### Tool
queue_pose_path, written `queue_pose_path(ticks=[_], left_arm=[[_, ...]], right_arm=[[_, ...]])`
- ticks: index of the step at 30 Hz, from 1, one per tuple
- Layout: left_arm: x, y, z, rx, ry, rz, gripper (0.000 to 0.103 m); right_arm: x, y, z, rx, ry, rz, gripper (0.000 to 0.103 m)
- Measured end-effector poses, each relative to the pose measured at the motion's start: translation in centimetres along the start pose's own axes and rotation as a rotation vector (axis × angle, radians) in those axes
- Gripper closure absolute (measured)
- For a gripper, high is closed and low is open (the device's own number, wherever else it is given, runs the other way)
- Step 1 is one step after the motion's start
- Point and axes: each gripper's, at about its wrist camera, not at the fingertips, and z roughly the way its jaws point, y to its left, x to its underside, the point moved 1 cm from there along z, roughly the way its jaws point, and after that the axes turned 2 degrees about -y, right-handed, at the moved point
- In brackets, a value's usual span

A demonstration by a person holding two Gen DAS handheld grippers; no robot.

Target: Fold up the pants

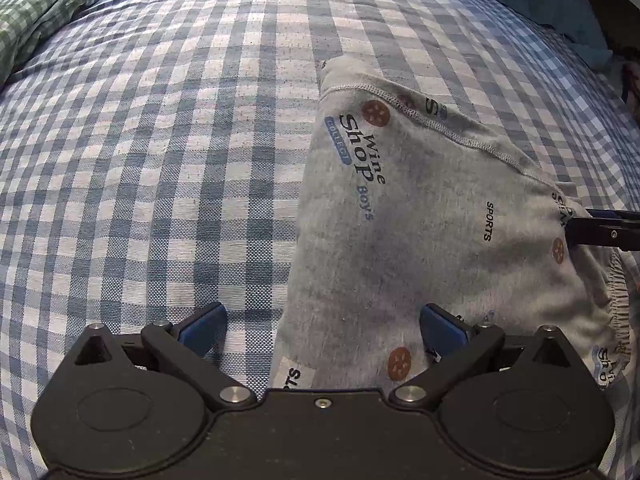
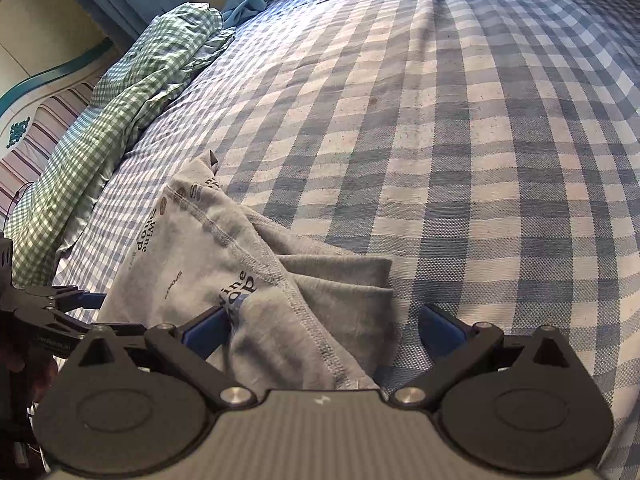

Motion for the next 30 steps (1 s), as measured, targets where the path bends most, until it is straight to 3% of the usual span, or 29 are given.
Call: queue_pose_path(ticks=[9, 13, 15, 18, 20, 23, 26, 27, 29, 30], left_arm=[[-0.6, 0.3, 0.5, 0.007, 0.029, -0.005, 0.0], [-1.8, 0.4, 0.9, 0.01, 0.08, -0.017, 0.001], [-2.5, 0.9, 0.8, 0.014, 0.101, -0.048, 0.001], [-3.1, 1.9, 0.5, 0.025, 0.106, -0.125, 0.001], [-3.3, 2.5, 0.3, 0.021, 0.102, -0.169, 0.006], [-3.5, 3.0, 0.0, 0.013, 0.097, -0.199, 0.013], [-3.3, 2.9, -0.2, 0.005, 0.096, -0.19, 0.022], [-3.3, 2.6, -0.4, 0.004, 0.094, -0.181, 0.026], [-2.9, 1.9, -0.6, 0.008, 0.082, -0.173, 0.05], [-2.9, 1.6, -0.7, 0.02, 0.081, -0.177, 0.056]], right_arm=[[-0.2, -0.4, 0.0, -0.002, -0.011, 0.092, 0.0], [-0.7, -0.5, 0.2, 0.013, -0.003, 0.176, 0.0], [-0.8, -0.6, 0.2, 0.032, -0.002, 0.199, 0.003], [-0.6, -0.4, 0.0, 0.077, -0.001, 0.187, 0.014], [-0.3, -0.3, -0.3, 0.097, -0.001, 0.178, 0.025], [0.2, -0.1, -0.5, 0.101, -0.003, 0.195, 0.033], [0.5, 0.4, -0.4, 0.095, 0.005, 0.203, 0.049], [0.6, 0.7, -0.4, 0.108, 0.001, 0.199, 0.05], [0.7, 1.1, -0.5, 0.123, -0.001, 0.195, 0.059], [0.7, 1.4, -0.5, 0.131, -0.005, 0.194, 0.062]])
